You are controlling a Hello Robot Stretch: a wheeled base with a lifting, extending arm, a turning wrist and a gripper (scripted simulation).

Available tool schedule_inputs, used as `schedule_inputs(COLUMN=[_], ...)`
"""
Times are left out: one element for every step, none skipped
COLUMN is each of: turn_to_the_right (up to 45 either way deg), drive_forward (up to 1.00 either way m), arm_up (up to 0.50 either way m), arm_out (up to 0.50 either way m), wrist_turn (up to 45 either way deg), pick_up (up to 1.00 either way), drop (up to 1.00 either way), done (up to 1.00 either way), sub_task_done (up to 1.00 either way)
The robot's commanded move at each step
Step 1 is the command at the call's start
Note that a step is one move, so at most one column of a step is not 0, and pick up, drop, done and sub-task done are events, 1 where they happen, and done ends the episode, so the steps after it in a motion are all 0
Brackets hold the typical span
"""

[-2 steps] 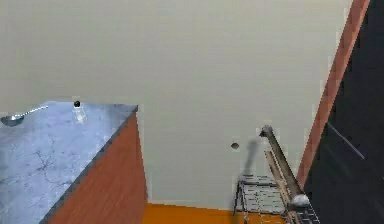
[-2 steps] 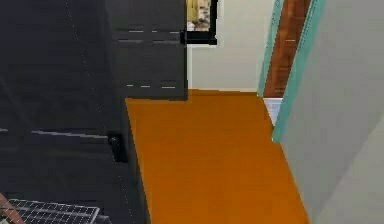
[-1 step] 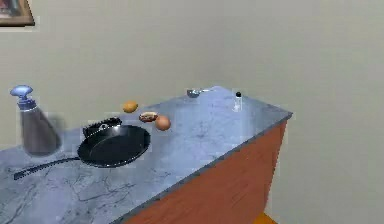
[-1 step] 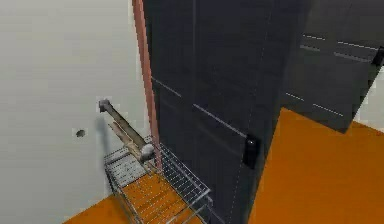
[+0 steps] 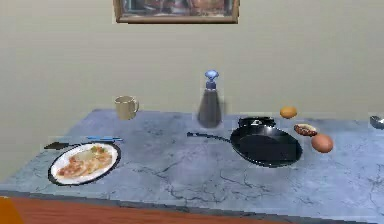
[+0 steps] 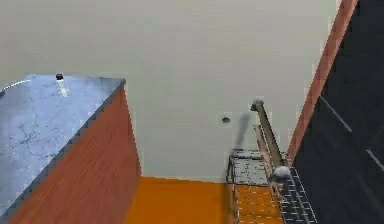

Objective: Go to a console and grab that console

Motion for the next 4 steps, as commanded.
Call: schedule_inputs(turn_to_the_right=[-45.0, -21.0, 45.0, 45.0], drive_forward=[0.0, 0.0, 0.0, 0.0], arm_up=[0.0, 0.0, 0.0, 0.0], arm_out=[0.0, 0.0, 0.0, 0.0], wrist_turn=[0.0, 0.0, 0.0, 0.0], pick_up=[0.0, 0.0, 0.0, 0.0], drop=[0.0, 0.0, 0.0, 0.0], done=[0.0, 0.0, 0.0, 0.0], sub_task_done=[0.0, 0.0, 0.0, 0.0])
